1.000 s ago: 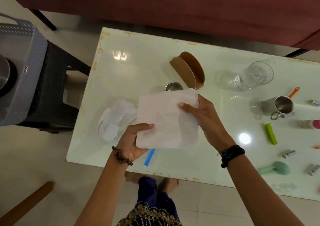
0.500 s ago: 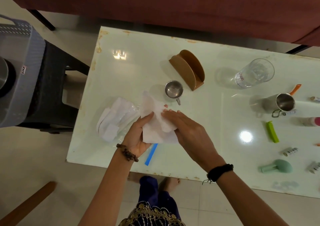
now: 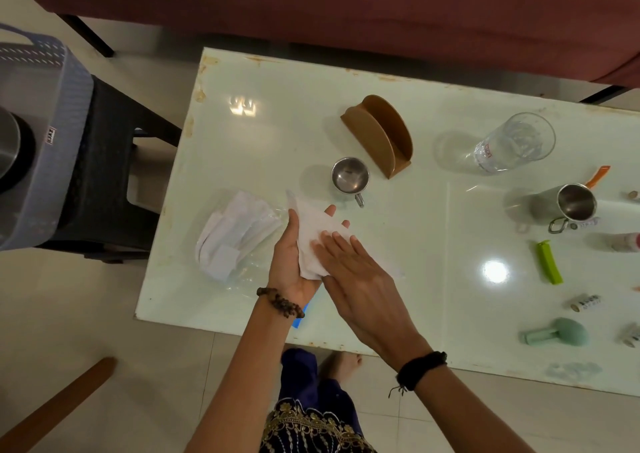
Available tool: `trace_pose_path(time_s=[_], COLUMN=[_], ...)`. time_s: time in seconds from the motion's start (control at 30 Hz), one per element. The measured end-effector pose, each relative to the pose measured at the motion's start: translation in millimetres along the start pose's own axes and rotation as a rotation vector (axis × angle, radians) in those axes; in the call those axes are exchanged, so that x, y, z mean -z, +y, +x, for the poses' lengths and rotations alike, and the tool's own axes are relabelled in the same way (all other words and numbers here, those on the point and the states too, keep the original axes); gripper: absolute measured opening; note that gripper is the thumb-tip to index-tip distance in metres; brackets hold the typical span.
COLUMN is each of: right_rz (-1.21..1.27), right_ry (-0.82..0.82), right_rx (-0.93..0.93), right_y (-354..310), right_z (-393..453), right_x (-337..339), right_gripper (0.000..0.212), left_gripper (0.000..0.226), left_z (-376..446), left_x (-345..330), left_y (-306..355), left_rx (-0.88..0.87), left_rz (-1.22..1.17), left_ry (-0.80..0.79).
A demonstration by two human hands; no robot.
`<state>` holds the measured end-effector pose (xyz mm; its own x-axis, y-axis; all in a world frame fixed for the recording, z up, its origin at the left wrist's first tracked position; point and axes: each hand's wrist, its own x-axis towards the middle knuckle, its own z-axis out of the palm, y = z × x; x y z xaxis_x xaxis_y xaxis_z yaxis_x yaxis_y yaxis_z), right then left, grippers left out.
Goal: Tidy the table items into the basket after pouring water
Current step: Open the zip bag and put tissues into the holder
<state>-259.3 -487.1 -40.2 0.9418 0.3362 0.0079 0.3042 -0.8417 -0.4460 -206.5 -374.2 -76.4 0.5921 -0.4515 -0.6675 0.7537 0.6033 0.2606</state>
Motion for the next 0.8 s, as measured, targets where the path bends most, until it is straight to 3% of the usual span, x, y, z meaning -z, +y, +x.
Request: trace_pose_path(time_s=[0.17,0.33,0.53,0.63,0.7,0.8], right_rz=[0.018,0.029,0.356,0.51,0.664,1.05], right_ry=[0.014,-0.072,-0.244,-0.252,-0.199,0.034], right_rx=[-0.037,-0.046,-0.147,-0.293,-0.382,-0.643], right_y=[-1.9,-1.2,7.6,12.2,12.7,18.2], right_z=[-0.5,-1.0,-5.4,-6.9,-4.1,1.0], right_x=[-1.4,-4.4,-7.2,-5.9,-4.2,0.6], right_gripper=[0.038,0.039,0.058,0.048,0.028,0.036], left_gripper=[0.066,0.066,0.068,0.065,0.067,0.059], left_z=[2.0,4.1,6.2,6.7,6.7,8.0], left_x=[0.5,-0.2,-2.1,-3.5,-4.9,-2.5], left_y=[-8.1,-12.9,-10.9,-13.2,-15.1,-16.2], left_rx=[-0.009,-0.009,-0.056,-0.118,-0.131,-0.161], left_rz=[-0.043,-0.021,-0.029,-0.046,-0.082,-0.06], left_ry=[0.037,0.068,0.15,0.169,0.133,0.142])
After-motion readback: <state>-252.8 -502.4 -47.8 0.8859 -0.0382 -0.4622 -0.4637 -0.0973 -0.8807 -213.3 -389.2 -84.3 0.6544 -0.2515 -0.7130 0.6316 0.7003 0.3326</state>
